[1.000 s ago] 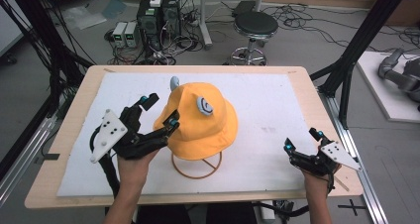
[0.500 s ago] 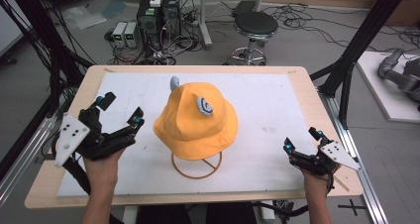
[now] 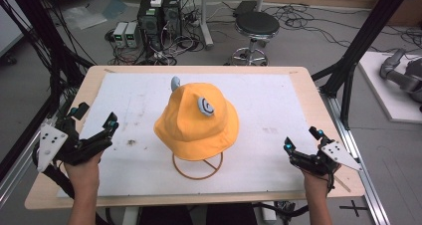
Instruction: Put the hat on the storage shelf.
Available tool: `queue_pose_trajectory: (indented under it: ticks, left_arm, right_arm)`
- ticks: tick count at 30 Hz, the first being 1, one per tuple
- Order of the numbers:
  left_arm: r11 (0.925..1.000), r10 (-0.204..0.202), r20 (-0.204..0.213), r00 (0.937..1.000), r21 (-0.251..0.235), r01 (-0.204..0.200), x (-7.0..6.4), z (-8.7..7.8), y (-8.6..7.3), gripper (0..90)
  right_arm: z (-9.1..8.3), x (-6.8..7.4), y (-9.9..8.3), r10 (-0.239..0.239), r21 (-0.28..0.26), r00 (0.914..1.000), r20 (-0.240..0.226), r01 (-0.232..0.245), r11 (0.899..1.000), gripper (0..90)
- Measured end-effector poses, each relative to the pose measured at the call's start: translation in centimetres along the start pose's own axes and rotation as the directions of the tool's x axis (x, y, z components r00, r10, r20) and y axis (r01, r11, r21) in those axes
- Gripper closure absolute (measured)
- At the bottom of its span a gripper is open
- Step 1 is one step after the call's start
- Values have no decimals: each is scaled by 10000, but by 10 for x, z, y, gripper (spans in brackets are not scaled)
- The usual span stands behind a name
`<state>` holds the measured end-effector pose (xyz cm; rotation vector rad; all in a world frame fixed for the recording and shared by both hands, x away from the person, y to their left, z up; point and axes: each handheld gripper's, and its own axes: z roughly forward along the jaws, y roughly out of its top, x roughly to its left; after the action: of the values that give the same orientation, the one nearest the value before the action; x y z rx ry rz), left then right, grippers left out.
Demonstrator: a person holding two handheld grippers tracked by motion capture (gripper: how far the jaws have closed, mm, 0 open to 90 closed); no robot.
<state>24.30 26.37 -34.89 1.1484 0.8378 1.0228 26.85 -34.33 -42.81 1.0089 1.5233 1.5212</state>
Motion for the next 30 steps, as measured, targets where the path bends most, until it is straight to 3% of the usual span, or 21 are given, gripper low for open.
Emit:
queue_pose_trajectory:
  ticks: [5, 10, 15, 30]
  left_arm:
    - [9995, 96, -237, 9997, 315, -89, 6, -9, -9, 151]
    - [9940, 483, -344, 9982, 997, -447, 8, -15, -24, 151]
    - [9910, 379, -457, 9982, 1297, -317, 11, -13, -39, 151]
    - [9915, 29, -655, 9979, 1299, 57, 15, -7, -51, 151]
  right_arm:
    - [2, -2, 0, 39, -89, 10000, 49, -38, 10000, 40]
    - [4, -4, 0, 223, -175, 9997, 97, -222, 9996, 40]
    - [3, -4, 0, 249, -241, 9996, 127, -246, 9994, 40]
    - [-7, -12, 1, 291, -305, 9994, 163, -286, 9991, 40]
